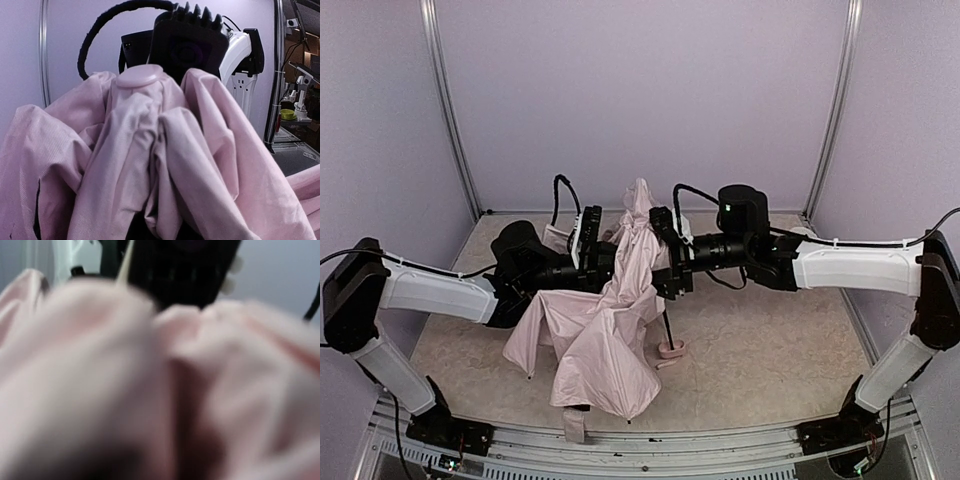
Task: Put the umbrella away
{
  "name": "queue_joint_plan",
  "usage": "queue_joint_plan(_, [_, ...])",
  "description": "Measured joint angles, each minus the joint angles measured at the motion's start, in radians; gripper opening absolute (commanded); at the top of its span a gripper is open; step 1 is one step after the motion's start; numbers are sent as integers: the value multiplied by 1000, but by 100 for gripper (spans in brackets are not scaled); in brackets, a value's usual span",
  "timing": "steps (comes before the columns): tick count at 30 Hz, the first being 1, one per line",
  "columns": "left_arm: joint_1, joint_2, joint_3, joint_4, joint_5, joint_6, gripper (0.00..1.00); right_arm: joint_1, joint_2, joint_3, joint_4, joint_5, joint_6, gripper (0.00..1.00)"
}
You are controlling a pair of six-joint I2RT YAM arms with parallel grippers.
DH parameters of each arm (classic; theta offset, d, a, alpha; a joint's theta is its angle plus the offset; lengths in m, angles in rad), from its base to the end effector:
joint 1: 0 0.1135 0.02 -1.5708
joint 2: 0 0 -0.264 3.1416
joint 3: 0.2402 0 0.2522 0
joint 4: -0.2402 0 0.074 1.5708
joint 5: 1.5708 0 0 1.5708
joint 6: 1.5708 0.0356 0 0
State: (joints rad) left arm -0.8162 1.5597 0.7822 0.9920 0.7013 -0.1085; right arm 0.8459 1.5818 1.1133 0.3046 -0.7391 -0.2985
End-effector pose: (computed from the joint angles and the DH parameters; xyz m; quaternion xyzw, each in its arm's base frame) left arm 0.2111 -0.2581 0.2699 0.4551 0.4600 -0.5191 0.5584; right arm 0.2257 0.2910 0.3040 -0.5815 0.4713 0.4282 0.5063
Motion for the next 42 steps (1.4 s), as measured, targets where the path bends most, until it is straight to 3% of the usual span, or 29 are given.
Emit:
queue_joint_plan(4, [-6,46,3,-21,-6,9,17,-11,-2,-58,-3,23,13,57])
queue_joint_plan(7, [-6,68,8,-47,-25,22,30,-18,-3,-100,-5,36,27,51])
queue_joint_plan(10, [-2,71,8,-50,-36,31,46,-33,-24,-146,12,53,56,47])
queue_joint_plan(19, [24,58,12,-120,-91,73,72,-77,-89,-288,112,83,129,34])
queue_joint_plan(33, [64,-29,30,-316,-145,171,89,-102,-100,-340,244,34,210,19])
queue_joint_plan(37, [97,-125,30,-374,-198,226,97,-117,-120,-359,266,27,218,16])
queue_joint_plan(42, [149,-243,57,-403,-240,276,99,-122,-126,-360,266,24,210,15])
